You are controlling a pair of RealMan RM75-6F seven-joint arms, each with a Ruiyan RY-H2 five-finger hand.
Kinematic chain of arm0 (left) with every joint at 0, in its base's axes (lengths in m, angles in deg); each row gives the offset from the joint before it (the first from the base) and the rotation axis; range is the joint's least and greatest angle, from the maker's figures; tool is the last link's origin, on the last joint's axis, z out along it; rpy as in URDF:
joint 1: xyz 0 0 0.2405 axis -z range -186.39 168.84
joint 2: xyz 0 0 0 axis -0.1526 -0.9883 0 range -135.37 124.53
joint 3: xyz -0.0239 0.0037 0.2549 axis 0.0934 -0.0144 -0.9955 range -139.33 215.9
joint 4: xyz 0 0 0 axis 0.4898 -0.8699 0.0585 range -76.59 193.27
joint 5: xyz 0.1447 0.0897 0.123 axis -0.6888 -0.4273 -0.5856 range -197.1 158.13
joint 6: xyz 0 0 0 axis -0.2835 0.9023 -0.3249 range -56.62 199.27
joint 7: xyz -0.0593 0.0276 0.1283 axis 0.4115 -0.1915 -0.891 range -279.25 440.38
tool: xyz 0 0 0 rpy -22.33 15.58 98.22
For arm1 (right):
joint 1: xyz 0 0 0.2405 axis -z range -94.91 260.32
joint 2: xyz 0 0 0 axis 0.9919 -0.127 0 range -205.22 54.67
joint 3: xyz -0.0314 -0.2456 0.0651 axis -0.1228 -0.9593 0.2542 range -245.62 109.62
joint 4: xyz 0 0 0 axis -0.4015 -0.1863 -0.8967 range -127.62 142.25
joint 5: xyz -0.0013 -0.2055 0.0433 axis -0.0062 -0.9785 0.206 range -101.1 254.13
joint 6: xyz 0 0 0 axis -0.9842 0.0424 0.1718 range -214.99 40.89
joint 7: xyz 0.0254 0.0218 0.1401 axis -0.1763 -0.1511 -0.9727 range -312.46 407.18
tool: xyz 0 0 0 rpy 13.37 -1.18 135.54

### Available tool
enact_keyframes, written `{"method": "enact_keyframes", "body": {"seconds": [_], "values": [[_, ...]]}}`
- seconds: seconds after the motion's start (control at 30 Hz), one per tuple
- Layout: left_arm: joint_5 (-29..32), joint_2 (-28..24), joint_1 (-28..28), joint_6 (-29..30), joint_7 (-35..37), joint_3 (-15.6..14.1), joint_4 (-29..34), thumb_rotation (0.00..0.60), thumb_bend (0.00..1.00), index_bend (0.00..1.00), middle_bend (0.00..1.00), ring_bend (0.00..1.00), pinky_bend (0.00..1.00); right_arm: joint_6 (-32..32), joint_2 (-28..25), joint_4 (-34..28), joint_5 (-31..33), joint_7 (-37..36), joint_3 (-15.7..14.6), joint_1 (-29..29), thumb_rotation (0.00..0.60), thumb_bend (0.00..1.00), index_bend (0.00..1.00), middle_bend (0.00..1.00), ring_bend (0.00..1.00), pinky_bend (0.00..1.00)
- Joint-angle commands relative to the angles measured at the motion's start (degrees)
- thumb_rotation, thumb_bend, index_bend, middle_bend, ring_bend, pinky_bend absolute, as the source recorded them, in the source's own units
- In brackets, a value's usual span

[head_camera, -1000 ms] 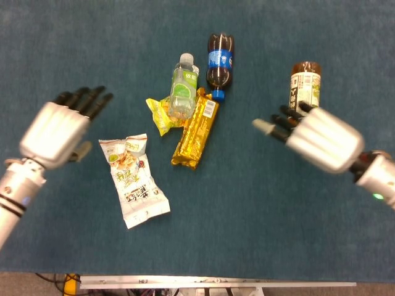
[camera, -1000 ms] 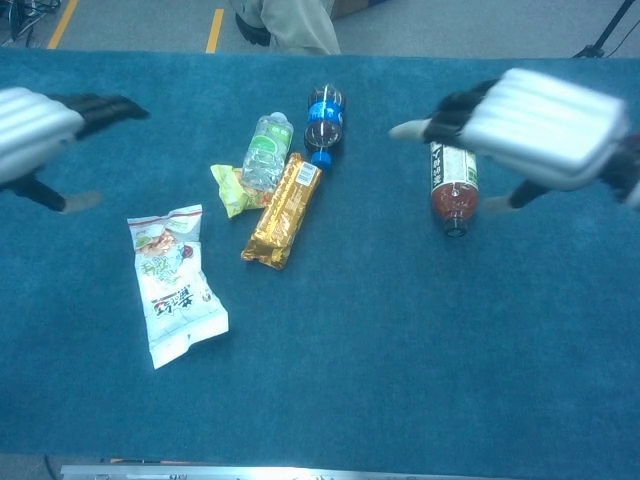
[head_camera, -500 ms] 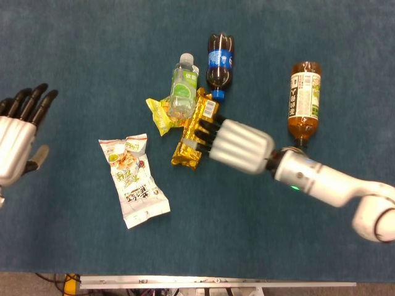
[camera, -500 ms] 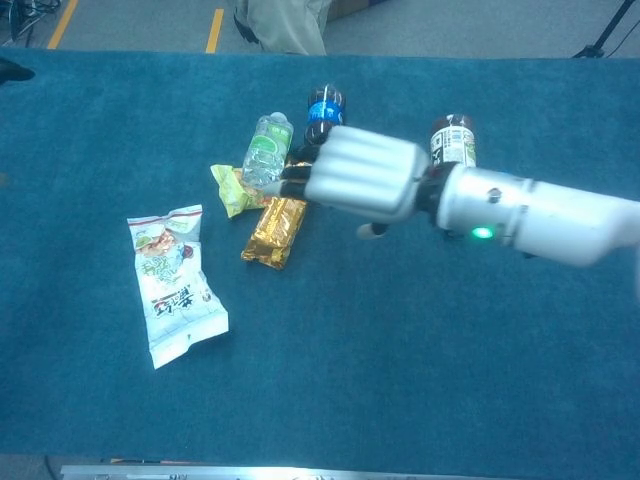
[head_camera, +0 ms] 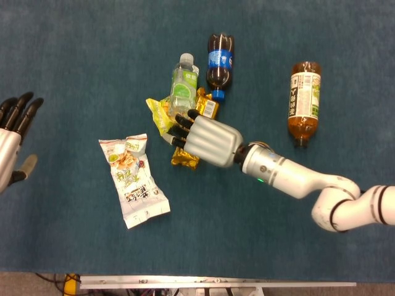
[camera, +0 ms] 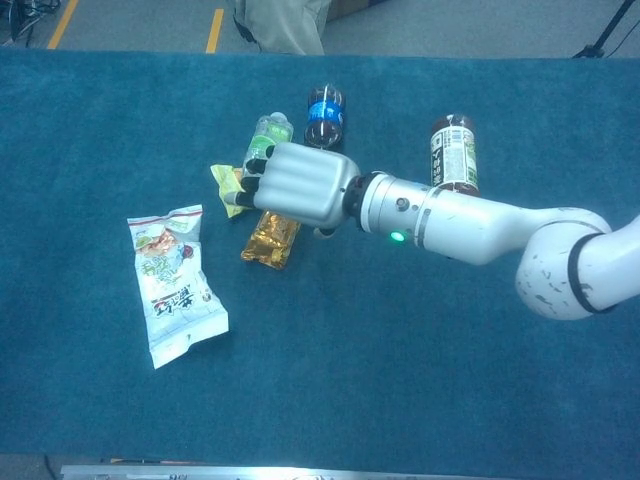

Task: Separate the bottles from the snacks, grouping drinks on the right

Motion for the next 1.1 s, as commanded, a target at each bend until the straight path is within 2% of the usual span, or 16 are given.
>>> {"method": "enact_keyframes", "body": {"seconds": [0.03,0.2,0.4,0.5,0.7,0.9,1.1], "values": [[-0.19,-0.34,-0.35,-0.14,0.34,0.00,0.24,0.600,0.30,0.00,0.06,0.10,0.22,-0.31,2.15,2.35,1.83,1.48,-0.01,-1.06,0.600,0.00,0.13,0.26,0.18,0.34],[-0.78,-0.99,-0.80,-0.72,0.97,-0.05,0.50,0.600,0.30,0.00,0.06,0.10,0.20,0.93,4.97,5.56,2.59,2.85,-0.66,-1.93,0.600,0.00,0.16,0.29,0.21,0.34],[-2.14,-0.84,-0.98,-1.16,1.48,0.21,0.28,0.600,0.30,0.00,0.06,0.10,0.20,4.12,7.38,8.84,1.19,1.91,-2.05,-2.11,0.600,0.00,0.40,0.43,0.38,0.44],[-3.05,-0.56,-0.88,-1.90,1.95,0.08,-0.09,0.600,0.30,0.00,0.06,0.10,0.20,6.20,7.45,9.31,-0.12,-0.26,-2.70,-1.92,0.600,0.00,0.48,0.47,0.44,0.50],[-3.19,-0.05,-0.30,-3.74,2.09,0.44,-0.49,0.600,0.30,0.00,0.06,0.10,0.20,8.41,5.87,8.07,-1.71,-3.54,-3.76,-1.67,0.600,0.00,0.52,0.52,0.51,0.59],[-3.29,0.17,-0.12,-4.65,1.87,0.70,-0.39,0.600,0.30,0.00,0.06,0.10,0.20,8.68,5.06,7.32,-1.77,-4.52,-4.80,-1.36,0.600,0.00,0.56,0.53,0.53,0.61],[-2.96,0.01,0.07,-5.40,1.44,1.09,-0.30,0.600,0.30,0.00,0.06,0.10,0.20,12.34,2.37,0.30,-4.83,-10.66,-4.61,-1.58,0.600,0.00,0.56,0.54,0.54,0.62]]}}
